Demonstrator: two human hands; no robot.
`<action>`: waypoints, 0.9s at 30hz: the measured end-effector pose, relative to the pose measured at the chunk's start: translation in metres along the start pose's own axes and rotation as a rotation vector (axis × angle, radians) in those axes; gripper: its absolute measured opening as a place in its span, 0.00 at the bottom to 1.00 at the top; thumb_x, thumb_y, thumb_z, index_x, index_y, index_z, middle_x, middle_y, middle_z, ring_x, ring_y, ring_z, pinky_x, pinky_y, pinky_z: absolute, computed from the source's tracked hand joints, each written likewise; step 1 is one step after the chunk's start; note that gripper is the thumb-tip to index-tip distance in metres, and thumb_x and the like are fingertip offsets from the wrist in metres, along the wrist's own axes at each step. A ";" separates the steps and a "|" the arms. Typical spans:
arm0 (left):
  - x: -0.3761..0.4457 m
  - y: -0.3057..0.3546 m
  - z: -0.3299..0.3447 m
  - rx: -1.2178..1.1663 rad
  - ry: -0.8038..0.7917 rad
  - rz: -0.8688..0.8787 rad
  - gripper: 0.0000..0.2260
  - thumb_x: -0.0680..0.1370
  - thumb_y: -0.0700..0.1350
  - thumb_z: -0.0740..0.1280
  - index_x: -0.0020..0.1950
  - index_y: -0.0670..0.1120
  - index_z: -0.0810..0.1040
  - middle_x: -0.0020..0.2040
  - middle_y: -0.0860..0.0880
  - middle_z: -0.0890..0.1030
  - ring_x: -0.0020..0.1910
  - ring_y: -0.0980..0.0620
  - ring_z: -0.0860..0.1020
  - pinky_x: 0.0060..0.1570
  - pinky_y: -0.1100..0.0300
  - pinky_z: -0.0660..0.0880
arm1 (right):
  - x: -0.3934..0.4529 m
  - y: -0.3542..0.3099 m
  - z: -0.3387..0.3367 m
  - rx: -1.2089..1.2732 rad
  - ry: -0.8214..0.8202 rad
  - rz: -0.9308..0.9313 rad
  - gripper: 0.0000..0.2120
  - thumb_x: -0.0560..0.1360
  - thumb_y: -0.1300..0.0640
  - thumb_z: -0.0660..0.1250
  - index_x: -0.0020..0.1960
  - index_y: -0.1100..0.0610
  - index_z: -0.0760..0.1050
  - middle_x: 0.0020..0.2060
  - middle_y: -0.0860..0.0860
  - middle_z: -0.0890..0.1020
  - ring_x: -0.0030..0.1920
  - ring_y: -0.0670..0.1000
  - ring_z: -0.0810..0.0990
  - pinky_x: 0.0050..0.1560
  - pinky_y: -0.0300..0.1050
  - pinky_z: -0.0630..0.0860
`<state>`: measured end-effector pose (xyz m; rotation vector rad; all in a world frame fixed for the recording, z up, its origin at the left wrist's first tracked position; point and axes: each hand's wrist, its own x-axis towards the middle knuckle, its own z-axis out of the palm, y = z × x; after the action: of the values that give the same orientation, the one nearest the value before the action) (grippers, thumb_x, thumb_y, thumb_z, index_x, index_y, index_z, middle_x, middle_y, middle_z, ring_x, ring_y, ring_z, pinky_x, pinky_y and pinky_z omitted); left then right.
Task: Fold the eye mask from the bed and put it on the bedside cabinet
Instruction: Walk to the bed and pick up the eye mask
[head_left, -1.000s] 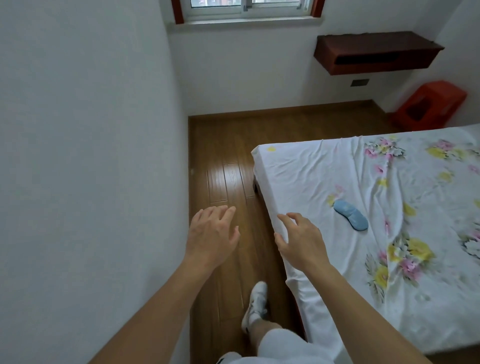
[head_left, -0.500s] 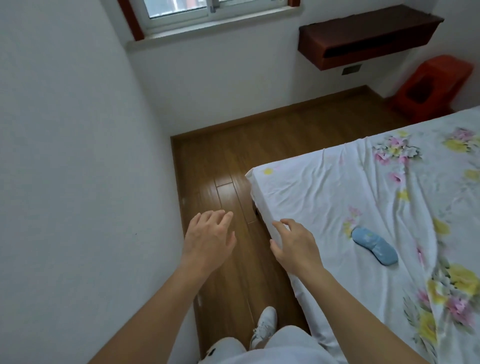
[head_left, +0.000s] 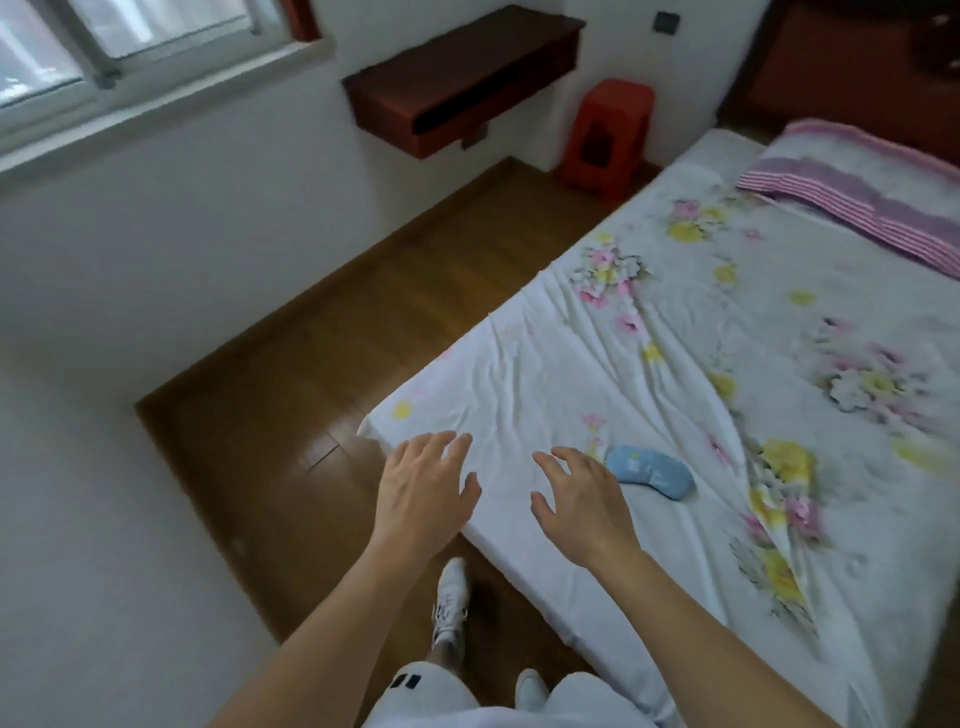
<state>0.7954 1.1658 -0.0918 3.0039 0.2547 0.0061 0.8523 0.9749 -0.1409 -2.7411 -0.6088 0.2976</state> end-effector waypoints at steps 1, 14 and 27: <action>0.017 0.003 0.005 -0.007 -0.021 0.051 0.21 0.78 0.55 0.63 0.69 0.50 0.73 0.67 0.49 0.79 0.66 0.46 0.76 0.67 0.47 0.71 | 0.005 0.008 -0.001 0.005 0.007 0.055 0.24 0.78 0.46 0.63 0.72 0.50 0.69 0.70 0.54 0.74 0.69 0.56 0.72 0.67 0.54 0.71; 0.177 0.051 0.069 -0.013 -0.289 0.667 0.23 0.79 0.55 0.57 0.73 0.50 0.68 0.72 0.50 0.74 0.69 0.48 0.71 0.71 0.50 0.65 | 0.038 0.064 -0.010 0.032 0.095 0.627 0.25 0.78 0.47 0.65 0.72 0.53 0.70 0.69 0.53 0.75 0.64 0.56 0.76 0.63 0.53 0.74; 0.238 0.137 0.204 -0.014 -0.428 0.804 0.21 0.68 0.48 0.74 0.59 0.42 0.80 0.57 0.44 0.83 0.52 0.42 0.82 0.48 0.49 0.81 | 0.061 0.209 0.072 0.210 0.051 0.819 0.25 0.77 0.53 0.66 0.74 0.53 0.67 0.71 0.52 0.72 0.68 0.53 0.72 0.64 0.49 0.74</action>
<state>1.0563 1.0466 -0.2781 2.7686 -0.9672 -0.5337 0.9659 0.8413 -0.2884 -2.6326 0.5607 0.4337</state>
